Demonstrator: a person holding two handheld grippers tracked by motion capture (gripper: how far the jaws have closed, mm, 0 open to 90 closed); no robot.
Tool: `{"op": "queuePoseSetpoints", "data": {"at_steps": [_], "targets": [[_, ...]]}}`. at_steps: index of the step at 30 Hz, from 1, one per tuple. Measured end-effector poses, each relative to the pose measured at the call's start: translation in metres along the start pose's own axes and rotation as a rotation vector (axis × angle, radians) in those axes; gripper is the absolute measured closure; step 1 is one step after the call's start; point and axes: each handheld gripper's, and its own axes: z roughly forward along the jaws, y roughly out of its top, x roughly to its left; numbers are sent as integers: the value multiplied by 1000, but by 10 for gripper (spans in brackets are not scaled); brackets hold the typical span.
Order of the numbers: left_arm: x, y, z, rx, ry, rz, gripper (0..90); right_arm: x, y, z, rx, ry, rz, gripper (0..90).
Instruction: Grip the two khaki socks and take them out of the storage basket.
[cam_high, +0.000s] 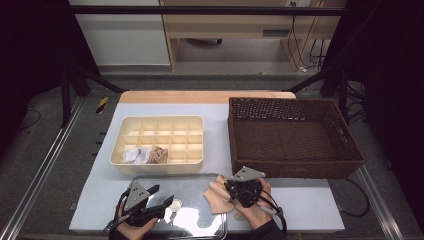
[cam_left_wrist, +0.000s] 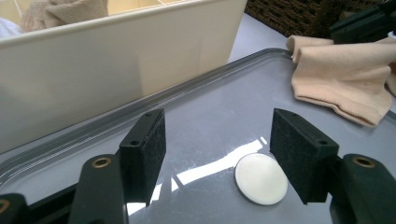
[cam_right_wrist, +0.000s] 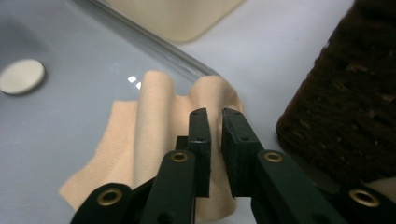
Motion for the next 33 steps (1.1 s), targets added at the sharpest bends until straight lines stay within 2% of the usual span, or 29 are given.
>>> {"op": "queuePoseSetpoints", "data": {"at_steps": [3,8,11,14,20,23,28,31,33], "targets": [[2,0,-1,1,5,-3,357,1,3,-7,-35,8,-8,800],[6,1,-3,-1,13,-11,357,12,13,-20,-99,38,-36,782],[7,1,-3,4,17,-16,359,21,15,-23,-109,90,-42,794],[8,1,-3,7,19,-16,360,35,12,-17,-64,157,-53,788],[8,1,-3,8,17,-15,361,42,1,0,9,183,-59,786],[8,1,-3,9,18,-15,362,42,-5,8,51,176,-58,758],[8,1,-3,12,18,-13,362,42,-9,14,68,172,-70,677],[8,1,-3,13,19,-12,362,46,-10,15,60,145,-101,738],[8,1,-3,8,20,-15,362,47,-10,15,61,143,-96,814]]}}
